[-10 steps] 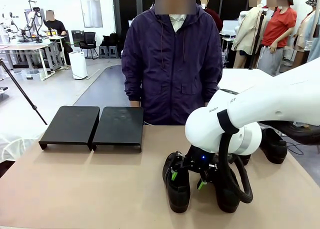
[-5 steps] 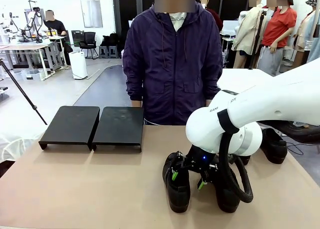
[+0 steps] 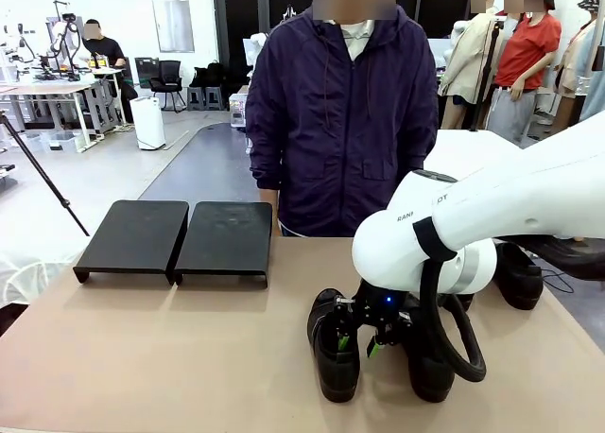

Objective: Organize the shoes by placing them on the stand.
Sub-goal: Pick up one Shoe and place it in the middle of the table.

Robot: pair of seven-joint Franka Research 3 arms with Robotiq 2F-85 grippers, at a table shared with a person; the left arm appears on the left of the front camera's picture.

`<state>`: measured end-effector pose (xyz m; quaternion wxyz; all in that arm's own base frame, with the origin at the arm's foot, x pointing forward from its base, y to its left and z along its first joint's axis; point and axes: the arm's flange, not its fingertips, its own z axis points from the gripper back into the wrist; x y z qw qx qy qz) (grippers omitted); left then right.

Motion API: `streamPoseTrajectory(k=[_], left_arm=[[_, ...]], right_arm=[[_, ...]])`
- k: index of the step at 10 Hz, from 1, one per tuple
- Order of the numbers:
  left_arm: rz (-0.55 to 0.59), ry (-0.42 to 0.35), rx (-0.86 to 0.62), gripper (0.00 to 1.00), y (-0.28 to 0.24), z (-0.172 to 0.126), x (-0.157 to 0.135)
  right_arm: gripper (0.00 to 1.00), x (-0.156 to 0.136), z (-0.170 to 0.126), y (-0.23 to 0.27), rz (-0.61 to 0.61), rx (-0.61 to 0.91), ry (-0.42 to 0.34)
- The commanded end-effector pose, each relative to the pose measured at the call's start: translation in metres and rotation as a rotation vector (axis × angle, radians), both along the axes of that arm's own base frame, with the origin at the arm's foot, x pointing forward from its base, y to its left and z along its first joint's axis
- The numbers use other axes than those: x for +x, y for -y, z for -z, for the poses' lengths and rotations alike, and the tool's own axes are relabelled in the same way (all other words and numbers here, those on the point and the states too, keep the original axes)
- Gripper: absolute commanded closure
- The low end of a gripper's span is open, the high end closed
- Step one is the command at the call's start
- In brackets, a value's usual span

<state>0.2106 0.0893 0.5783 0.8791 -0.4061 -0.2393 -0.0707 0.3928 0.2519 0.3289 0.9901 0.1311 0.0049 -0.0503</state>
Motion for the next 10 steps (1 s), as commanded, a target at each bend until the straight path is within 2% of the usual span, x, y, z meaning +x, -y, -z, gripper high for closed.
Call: streamPoseTrajectory(k=[1,6,8,10], left_arm=[[0.013,0.017,-0.015,0.00,0.002,0.001,-0.001],[0.013,0.017,-0.015,0.00,0.002,0.001,-0.001],[0.013,0.017,-0.015,0.00,0.002,0.001,-0.001],[0.013,0.017,-0.015,0.00,0.002,0.001,-0.001]], right_arm=[[1.00,0.003,-0.003,-0.001,-0.023,0.011,0.020],[1.00,0.003,-0.015,-0.020,-0.015,-0.032,0.042],[1.00,-0.009,-0.043,-0.030,0.016,-0.053,0.093],[1.00,-0.031,-0.070,-0.052,0.031,-0.040,0.099]])
